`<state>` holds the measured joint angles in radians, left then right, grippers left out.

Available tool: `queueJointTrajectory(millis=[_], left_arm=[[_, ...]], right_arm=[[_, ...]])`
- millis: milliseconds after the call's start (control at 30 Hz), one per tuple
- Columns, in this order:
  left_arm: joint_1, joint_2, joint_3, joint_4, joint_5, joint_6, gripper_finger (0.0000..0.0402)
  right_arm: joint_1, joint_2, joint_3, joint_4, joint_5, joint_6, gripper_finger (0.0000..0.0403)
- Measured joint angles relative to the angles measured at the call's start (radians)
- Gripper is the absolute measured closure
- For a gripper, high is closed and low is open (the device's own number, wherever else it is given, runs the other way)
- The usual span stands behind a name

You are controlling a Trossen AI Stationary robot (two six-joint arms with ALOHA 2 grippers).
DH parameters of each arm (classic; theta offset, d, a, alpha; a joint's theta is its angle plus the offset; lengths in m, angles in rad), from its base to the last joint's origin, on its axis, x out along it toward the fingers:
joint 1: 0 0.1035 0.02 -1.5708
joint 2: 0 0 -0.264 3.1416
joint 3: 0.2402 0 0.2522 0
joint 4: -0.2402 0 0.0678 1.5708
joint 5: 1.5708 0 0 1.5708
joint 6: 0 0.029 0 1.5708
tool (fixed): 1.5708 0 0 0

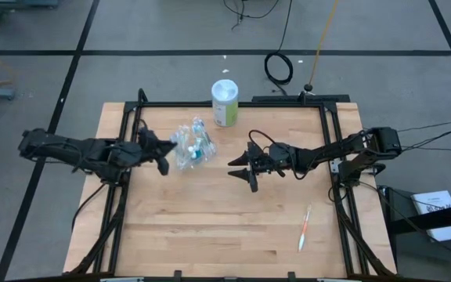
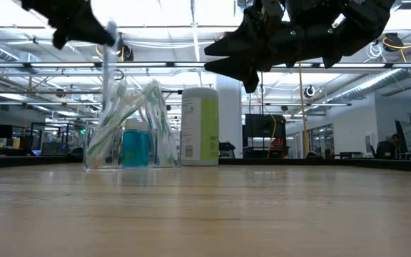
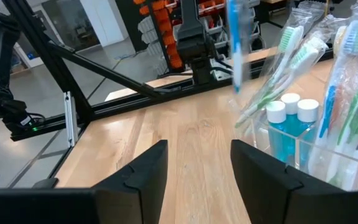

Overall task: Pick & Place toothbrushing station
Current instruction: Put the blue toothbrush into the transparent organizer

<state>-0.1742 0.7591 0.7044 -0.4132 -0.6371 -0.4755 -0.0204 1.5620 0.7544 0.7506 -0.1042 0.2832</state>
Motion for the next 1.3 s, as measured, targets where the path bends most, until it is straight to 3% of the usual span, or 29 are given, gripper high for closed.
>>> queueJointTrajectory(millis=[200, 433, 567, 867, 1133, 1300], left_arm=[[0.016, -0.013, -0.004, -0.135, -0.128, -0.102, 0.0387], [0.024, 0.080, -0.060, -0.124, -0.102, -0.249, 0.0396], [0.024, 0.143, -0.082, -0.109, -0.096, -0.347, 0.0377], [0.024, 0.297, -0.087, -0.101, -0.078, -0.392, 0.0380], [0.023, 0.344, -0.089, -0.110, -0.040, -0.391, 0.0302], [0.017, 0.303, -0.070, -0.119, -0.036, -0.379, 0.0264]], right_arm=[[0.000, 0.000, 0.000, 0.000, 0.001, -0.011, 0.0235], [0.000, 0.000, 0.000, -0.001, 0.002, -0.010, 0.0234], [0.001, 0.000, 0.000, -0.022, -0.001, -0.008, 0.0234], [0.044, -0.005, 0.000, -0.150, -0.005, -0.037, 0.0242], [0.102, -0.144, 0.000, -0.527, 0.034, 0.070, 0.0243], [0.156, -0.267, 0.000, -0.862, 0.044, 0.369, 0.0242]])
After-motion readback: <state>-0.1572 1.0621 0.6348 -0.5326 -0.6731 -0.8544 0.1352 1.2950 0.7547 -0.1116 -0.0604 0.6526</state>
